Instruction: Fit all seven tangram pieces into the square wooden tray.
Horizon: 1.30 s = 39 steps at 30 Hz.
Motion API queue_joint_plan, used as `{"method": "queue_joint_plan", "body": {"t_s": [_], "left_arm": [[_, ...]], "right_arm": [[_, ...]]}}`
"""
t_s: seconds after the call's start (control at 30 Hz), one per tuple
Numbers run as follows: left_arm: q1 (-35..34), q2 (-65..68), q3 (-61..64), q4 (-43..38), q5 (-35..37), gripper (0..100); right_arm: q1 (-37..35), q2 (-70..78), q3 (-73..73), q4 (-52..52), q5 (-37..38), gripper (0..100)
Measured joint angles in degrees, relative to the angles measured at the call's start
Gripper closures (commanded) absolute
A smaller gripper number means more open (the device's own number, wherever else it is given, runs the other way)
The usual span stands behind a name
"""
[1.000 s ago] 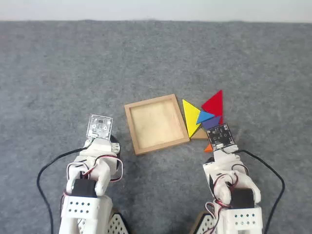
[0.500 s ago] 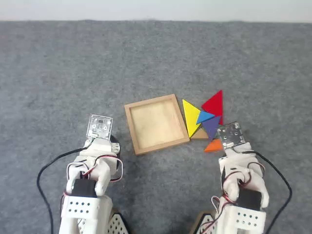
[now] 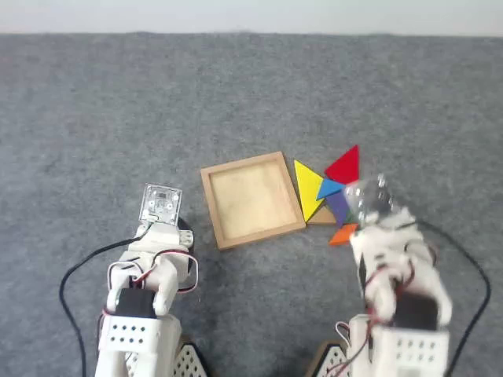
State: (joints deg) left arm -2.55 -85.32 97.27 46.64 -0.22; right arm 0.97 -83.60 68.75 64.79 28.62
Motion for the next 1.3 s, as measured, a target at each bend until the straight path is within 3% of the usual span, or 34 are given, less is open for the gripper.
{"method": "queue_joint_plan", "body": {"t_s": [0.2, 0.53, 0.9, 1.13, 1.3], "left_arm": [[0.0, 0.0, 0.0, 0.0, 0.0, 99], [0.0, 0.0, 0.0, 0.0, 0.0, 99], [0.0, 0.0, 0.0, 0.0, 0.0, 99], [0.0, 0.0, 0.0, 0.0, 0.0, 99], [0.1, 0.0, 0.0, 0.0, 0.0, 99]], "right_arm": [[0.1, 35.8, -23.7, 2.2, -1.1, 98.1], [-5.5, 89.4, -62.6, 11.7, -3.3, 75.4], [-8.6, 113.5, -82.4, 12.0, -8.5, 58.7], [-11.5, 122.7, -89.8, 12.0, -9.8, 59.1], [-10.2, 126.9, -93.4, 12.0, -11.6, 65.2]]}}
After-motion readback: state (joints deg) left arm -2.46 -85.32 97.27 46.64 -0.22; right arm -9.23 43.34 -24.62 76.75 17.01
